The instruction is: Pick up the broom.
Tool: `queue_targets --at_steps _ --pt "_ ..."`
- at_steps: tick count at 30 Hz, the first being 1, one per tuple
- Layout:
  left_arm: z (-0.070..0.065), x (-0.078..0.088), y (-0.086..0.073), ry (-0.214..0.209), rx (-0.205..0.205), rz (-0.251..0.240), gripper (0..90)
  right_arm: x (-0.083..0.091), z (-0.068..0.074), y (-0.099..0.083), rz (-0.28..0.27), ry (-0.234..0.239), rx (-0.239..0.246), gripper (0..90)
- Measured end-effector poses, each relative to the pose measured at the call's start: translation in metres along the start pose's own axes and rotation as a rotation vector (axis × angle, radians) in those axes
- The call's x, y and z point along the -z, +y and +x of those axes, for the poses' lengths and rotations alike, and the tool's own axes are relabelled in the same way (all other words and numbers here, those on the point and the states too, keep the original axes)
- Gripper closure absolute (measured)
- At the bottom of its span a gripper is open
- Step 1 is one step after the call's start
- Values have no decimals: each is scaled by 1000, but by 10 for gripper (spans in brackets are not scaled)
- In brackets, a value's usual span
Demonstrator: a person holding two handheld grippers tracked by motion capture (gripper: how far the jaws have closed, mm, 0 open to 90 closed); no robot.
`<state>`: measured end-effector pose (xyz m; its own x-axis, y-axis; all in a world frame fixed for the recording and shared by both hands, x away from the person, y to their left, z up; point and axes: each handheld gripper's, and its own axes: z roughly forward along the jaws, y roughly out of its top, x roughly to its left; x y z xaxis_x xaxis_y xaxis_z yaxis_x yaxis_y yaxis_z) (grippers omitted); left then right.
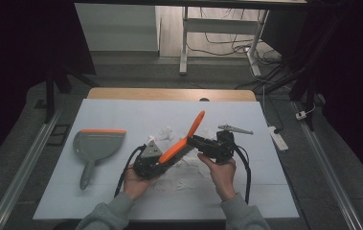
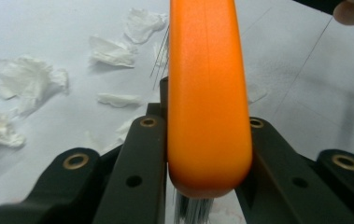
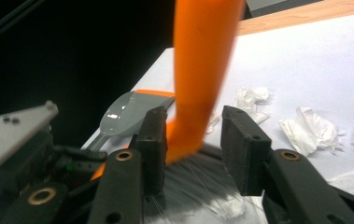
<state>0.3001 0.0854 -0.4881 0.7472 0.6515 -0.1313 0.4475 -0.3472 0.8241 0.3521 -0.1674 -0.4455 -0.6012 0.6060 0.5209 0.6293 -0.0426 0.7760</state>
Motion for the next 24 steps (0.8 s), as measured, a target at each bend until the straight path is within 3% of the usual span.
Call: queue_targets --at_steps 5,8,11,13,15,16,20,21,22,24 --pt "12 13 1 5 9 3 793 3 -2 2 8 -10 32 524" --pt "19 20 1 -2 4 35 793 7 0 4 19 -29 94 465" --pt "23 26 2 -14 -10 73 792 10 4 6 57 -45 197 426" --pt "24 30 3 3 -43 120 792 11 7 7 88 -44 254 407" --pt "23 31 3 7 -51 129 792 14 12 8 129 -35 321 397" --pt "23 31 3 5 -58 139 792 14 12 8 129 -35 321 397" --pt "22 32 5 -13 -86 167 791 19 22 7 204 2 420 386" --pt "20 32 6 -16 -101 177 792 21 29 6 224 -8 491 381" --pt "19 32 7 -17 -115 193 792 21 29 6 224 -8 491 381" --pt "15 31 8 -28 -134 212 791 23 36 6 246 -15 558 377"
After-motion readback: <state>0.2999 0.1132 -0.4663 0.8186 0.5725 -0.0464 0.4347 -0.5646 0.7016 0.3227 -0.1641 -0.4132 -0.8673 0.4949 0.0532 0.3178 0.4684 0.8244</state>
